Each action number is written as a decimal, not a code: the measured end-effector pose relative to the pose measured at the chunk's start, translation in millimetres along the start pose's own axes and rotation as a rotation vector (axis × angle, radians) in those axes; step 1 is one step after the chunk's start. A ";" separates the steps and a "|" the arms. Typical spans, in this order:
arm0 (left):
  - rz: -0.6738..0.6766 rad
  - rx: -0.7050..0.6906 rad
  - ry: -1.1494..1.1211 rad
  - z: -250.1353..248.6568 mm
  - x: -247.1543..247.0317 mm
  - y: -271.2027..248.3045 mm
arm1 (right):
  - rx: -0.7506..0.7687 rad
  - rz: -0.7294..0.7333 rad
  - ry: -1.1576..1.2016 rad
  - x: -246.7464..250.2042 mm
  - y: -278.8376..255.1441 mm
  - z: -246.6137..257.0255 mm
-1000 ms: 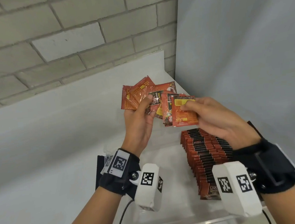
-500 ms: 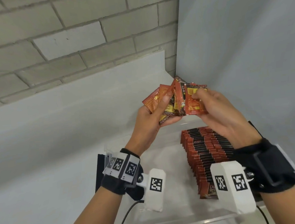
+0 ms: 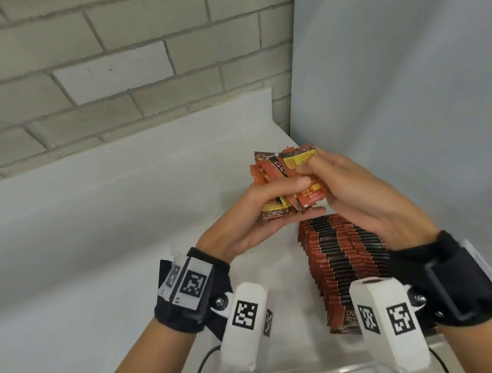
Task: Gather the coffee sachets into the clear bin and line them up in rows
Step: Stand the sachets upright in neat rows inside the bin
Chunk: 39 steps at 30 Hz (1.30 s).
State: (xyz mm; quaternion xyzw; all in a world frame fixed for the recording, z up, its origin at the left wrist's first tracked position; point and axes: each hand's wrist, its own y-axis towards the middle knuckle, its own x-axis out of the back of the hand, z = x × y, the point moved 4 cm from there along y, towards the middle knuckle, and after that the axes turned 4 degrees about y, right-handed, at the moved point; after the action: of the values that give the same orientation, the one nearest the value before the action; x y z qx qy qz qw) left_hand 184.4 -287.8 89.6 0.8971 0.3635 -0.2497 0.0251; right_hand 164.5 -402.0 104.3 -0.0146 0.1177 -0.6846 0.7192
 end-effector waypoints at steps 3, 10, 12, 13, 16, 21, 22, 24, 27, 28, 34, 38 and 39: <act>0.060 -0.016 -0.153 -1.8 -7.4 -2.6 | 0.081 -0.005 -0.212 -0.5 -7.9 4.9; 0.013 0.060 -0.112 -1.3 -18.7 -11.8 | 0.381 -0.161 -0.633 16.1 -34.5 23.6; 0.025 0.081 -0.077 -0.5 -27.5 -15.2 | 0.506 -0.001 -0.705 6.7 -52.3 29.6; 0.043 0.091 -0.060 1.2 -31.6 -16.3 | 0.514 0.100 -0.781 0.0 -59.4 28.3; 0.105 0.132 -0.053 10.8 -42.4 -18.9 | 0.540 0.286 -1.019 -11.1 -70.0 17.6; 0.164 0.173 -0.005 17.5 -49.6 -25.1 | 0.496 0.238 -1.001 -6.9 -75.0 11.5; 0.178 0.173 0.034 18.6 -50.1 -26.6 | 0.496 0.226 -0.985 -5.3 -76.1 11.2; 0.220 0.191 0.064 18.4 -51.6 -29.9 | 0.526 0.212 -0.947 -4.0 -78.3 11.2; 0.235 0.220 0.042 16.9 -52.4 -31.6 | 0.576 0.197 -0.909 -4.1 -82.0 12.3; 0.225 0.228 0.013 16.1 -52.6 -31.4 | 0.591 0.195 -0.900 -4.5 -83.5 12.8; 0.245 0.201 0.011 18.3 -50.2 -25.2 | 0.578 0.228 -0.847 -7.7 -84.2 12.3; 0.268 0.196 -0.006 23.9 -45.0 -21.0 | 0.480 0.211 -0.751 -5.8 -85.2 10.3; 0.275 0.199 -0.013 24.8 -44.0 -20.7 | 0.469 0.208 -0.746 -4.9 -85.5 9.9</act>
State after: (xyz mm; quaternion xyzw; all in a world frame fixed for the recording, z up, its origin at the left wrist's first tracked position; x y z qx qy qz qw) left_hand 133.1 -306.4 91.3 0.9348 0.2105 -0.2846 -0.0273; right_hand 82.3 -403.9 130.2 -0.0852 -0.3070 -0.5650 0.7611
